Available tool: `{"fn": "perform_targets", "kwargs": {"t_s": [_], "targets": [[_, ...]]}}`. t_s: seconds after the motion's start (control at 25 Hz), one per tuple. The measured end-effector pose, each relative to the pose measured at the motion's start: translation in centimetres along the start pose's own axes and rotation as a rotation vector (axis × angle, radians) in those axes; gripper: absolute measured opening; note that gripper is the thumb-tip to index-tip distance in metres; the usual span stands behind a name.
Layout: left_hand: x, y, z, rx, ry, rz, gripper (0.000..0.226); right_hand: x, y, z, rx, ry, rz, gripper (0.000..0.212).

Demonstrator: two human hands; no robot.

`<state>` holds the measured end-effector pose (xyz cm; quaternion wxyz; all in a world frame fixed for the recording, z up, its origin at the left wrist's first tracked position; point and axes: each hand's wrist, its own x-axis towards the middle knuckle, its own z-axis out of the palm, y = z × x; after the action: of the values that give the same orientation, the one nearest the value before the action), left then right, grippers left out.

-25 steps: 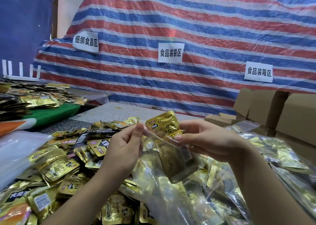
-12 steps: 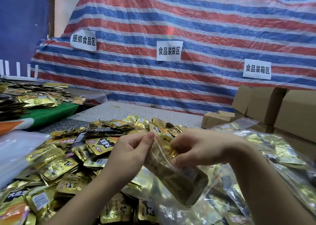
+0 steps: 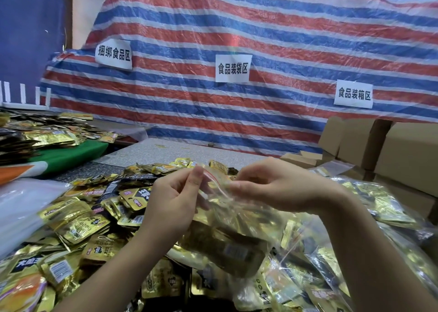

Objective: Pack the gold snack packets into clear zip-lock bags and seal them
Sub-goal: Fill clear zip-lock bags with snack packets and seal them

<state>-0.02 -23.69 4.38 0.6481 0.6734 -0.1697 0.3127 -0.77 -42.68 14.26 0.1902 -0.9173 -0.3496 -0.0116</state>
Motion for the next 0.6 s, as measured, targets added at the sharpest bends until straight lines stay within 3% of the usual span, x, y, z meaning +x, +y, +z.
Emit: {"fn": "perform_targets", "kwargs": {"t_s": [0.08,0.24,0.6], "targets": [[0.3,0.4,0.0,-0.02,0.021,-0.013,0.041,-0.3,-0.1,-0.1,-0.086,-0.004,-0.029,0.042],[1.1,2.2,0.2,-0.048,-0.01,0.011,0.04,-1.4,-1.0,-1.3,-0.173,0.065,-0.053,0.009],[3.9,9.0,0.0,-0.099,0.021,0.226,0.037,-3.2,-5.9,-7.6,-0.264,0.356,-0.182,0.016]]}}
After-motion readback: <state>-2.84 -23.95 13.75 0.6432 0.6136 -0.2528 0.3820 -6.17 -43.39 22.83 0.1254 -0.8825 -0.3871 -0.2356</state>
